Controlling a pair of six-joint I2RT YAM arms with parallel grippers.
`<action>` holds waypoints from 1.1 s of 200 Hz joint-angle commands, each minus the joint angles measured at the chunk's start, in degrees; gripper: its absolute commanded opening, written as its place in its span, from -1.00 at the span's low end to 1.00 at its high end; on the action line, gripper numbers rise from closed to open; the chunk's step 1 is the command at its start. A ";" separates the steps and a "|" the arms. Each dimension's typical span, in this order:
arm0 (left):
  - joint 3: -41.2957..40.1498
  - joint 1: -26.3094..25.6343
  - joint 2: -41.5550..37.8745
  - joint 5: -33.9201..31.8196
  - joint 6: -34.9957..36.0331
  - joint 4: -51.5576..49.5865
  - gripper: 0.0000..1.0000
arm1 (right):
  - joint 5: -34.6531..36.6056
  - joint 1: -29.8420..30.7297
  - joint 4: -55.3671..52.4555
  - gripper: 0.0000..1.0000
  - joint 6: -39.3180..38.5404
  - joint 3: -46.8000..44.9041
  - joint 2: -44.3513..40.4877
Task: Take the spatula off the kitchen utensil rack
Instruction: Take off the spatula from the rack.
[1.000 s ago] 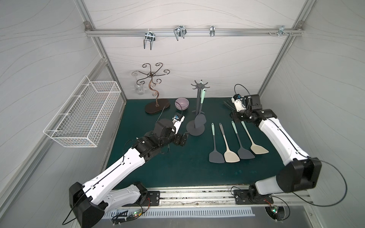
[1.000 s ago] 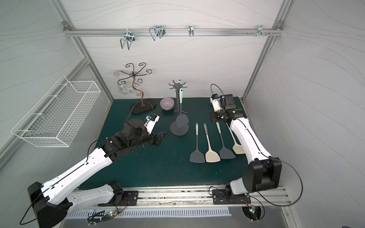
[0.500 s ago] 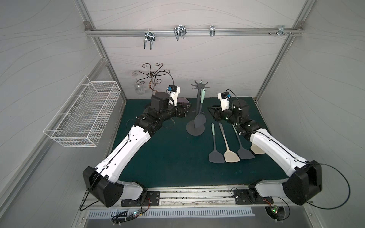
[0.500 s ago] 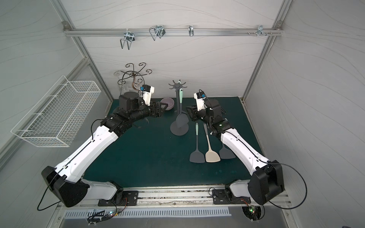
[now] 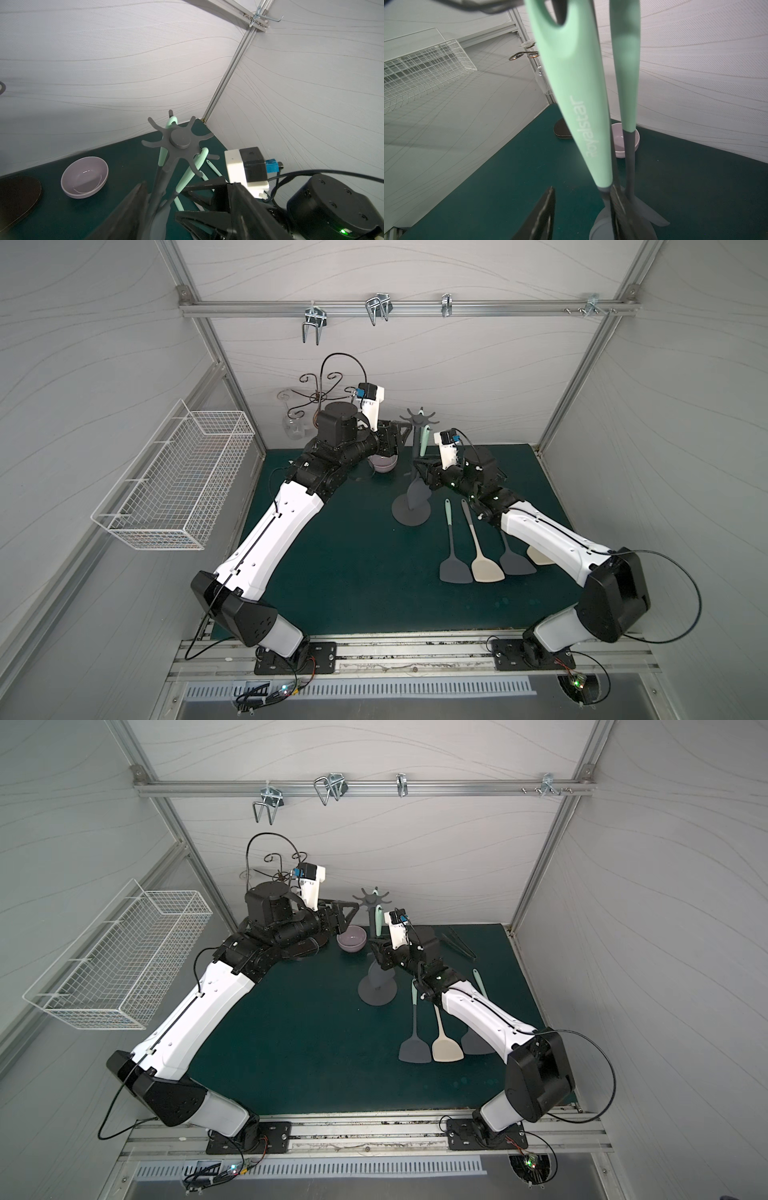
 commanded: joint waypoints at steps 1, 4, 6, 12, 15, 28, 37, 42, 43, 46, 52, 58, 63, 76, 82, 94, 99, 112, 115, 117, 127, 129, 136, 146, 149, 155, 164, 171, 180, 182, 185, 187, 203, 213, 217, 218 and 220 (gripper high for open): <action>2.94 0.36 0.55 0.58 1.78 2.37 0.37 | 2.63 0.41 3.53 -0.13 -0.58 1.02 1.02; 2.87 0.37 0.50 0.58 1.88 2.37 0.37 | 2.74 0.40 3.82 -0.14 -0.62 0.88 1.04; 2.75 0.38 0.42 0.58 1.97 2.36 0.38 | 2.79 0.45 4.05 -0.14 -0.71 0.73 1.07; 2.66 0.43 0.39 0.66 2.10 2.47 0.38 | 2.84 0.42 4.78 -0.15 -0.93 0.40 1.12; 2.50 0.41 0.37 0.59 2.18 2.43 0.38 | 2.81 0.45 5.13 -0.16 -0.97 0.19 1.09; 2.02 0.67 0.28 0.60 2.22 2.64 0.38 | 2.74 0.44 6.68 -0.21 -1.03 -0.61 1.02; 1.80 0.85 0.17 0.71 2.12 2.76 0.39 | 2.78 0.45 7.22 -0.27 -0.98 -1.02 1.04; 1.67 0.93 0.10 0.67 1.98 2.96 0.39 | 2.78 0.47 7.43 -0.30 -0.88 -1.19 1.05; 1.65 0.98 0.10 0.67 1.96 2.98 0.39 | 2.73 0.51 7.43 -0.31 -0.91 -1.19 1.00; 1.63 0.99 0.06 0.71 1.90 3.07 0.39 | 2.86 0.52 7.59 -0.33 -0.93 -1.27 1.04; 1.43 1.04 0.02 0.84 1.76 3.16 0.39 | 3.25 0.57 7.60 -0.35 -0.92 -1.52 0.96; 1.33 1.11 -0.07 0.85 1.72 3.22 0.40 | 3.81 0.67 7.76 -0.35 -0.94 -1.83 0.83; 1.25 1.18 -0.14 0.85 1.76 3.28 0.40 | 4.31 0.77 7.85 -0.35 -0.92 -2.14 0.66; 0.88 1.26 -0.40 0.85 1.72 3.48 0.41 | 5.44 0.80 8.01 -0.28 -0.79 -2.73 0.48; 0.66 1.29 -0.47 0.85 1.76 3.70 0.41 | 5.88 0.77 8.05 -0.20 -0.83 -2.87 0.56; 0.29 1.48 -0.67 0.89 1.61 3.86 0.42 | 6.12 0.81 8.06 -0.09 -0.94 -2.62 0.86; 0.26 1.54 -0.69 0.93 1.58 3.85 0.42 | 6.09 0.78 8.05 -0.09 -0.93 -2.43 1.05; 0.21 1.64 -0.69 1.02 1.58 3.86 0.42 | 5.06 0.81 8.40 -0.08 -1.07 -1.77 1.50; 0.22 1.64 -0.69 1.02 1.54 3.84 0.43 | 4.70 0.81 8.51 -0.08 -1.18 -1.61 1.68; 0.22 1.75 -0.69 1.02 1.57 3.87 0.43 | 4.48 0.81 8.63 -0.08 -1.20 -1.52 1.71; 0.22 1.86 -0.64 1.11 1.50 3.83 0.43 | 3.68 0.84 8.98 -0.08 -1.09 -0.96 2.19; 0.22 1.83 -0.68 1.11 1.48 3.85 0.43 | 3.55 0.78 9.01 -0.09 -1.04 -0.83 2.32; 0.20 1.85 -0.61 1.11 1.49 3.82 0.43 | 3.33 0.86 9.06 -0.11 -0.94 -0.39 2.58; 0.22 1.91 -0.51 1.16 1.48 3.87 0.44 | 3.22 0.83 9.20 -0.15 -0.94 0.08 2.95; 0.26 1.90 -0.51 1.19 1.45 3.84 0.44 | 3.21 0.88 9.30 -0.17 -0.93 0.19 3.03; 0.30 1.99 -0.43 1.24 1.41 3.96 0.44 | 3.01 0.84 9.33 -0.23 -1.02 0.35 3.15; 0.54 2.09 -0.26 1.35 1.32 4.05 0.44 | 3.05 0.84 9.46 -0.33 -1.23 0.33 3.20; 0.66 2.13 0.04 1.37 1.23 4.08 0.44 | 3.09 0.96 9.70 -0.45 -1.48 0.27 3.21; 1.11 2.23 0.54 1.51 1.07 4.07 0.44 | 3.09 0.92 9.73 -0.60 -1.88 0.09 3.08; 1.21 2.18 0.61 1.54 0.99 4.11 0.44 | 3.05 0.97 9.72 -0.63 -2.01 0.00 3.03; 1.47 2.19 0.82 1.61 0.97 4.14 0.44 | 3.10 0.92 9.79 -0.67 -2.16 -0.11 2.97; 1.56 2.22 0.94 1.68 0.90 4.13 0.44 | 3.01 0.93 9.80 -0.70 -2.39 -0.18 2.91; 2.27 2.21 2.09 1.81 0.56 4.14 0.44 | 3.02 0.94 9.81 -0.83 -3.63 -0.91 2.14; 2.63 2.25 2.70 1.68 0.53 4.20 0.44 | 2.77 0.95 9.68 -0.92 -5.02 -1.40 1.39; 2.74 2.25 2.98 1.52 0.53 4.17 0.44 | 2.82 0.97 9.51 -0.95 -5.50 -1.54 1.05; 2.80 2.25 3.04 1.49 0.53 4.20 0.44 | 2.80 0.98 9.44 -0.96 -5.64 -1.59 0.96; 2.80 2.30 3.19 1.40 0.53 4.21 0.44 | 2.78 0.94 9.34 -0.97 -5.96 -1.63 0.89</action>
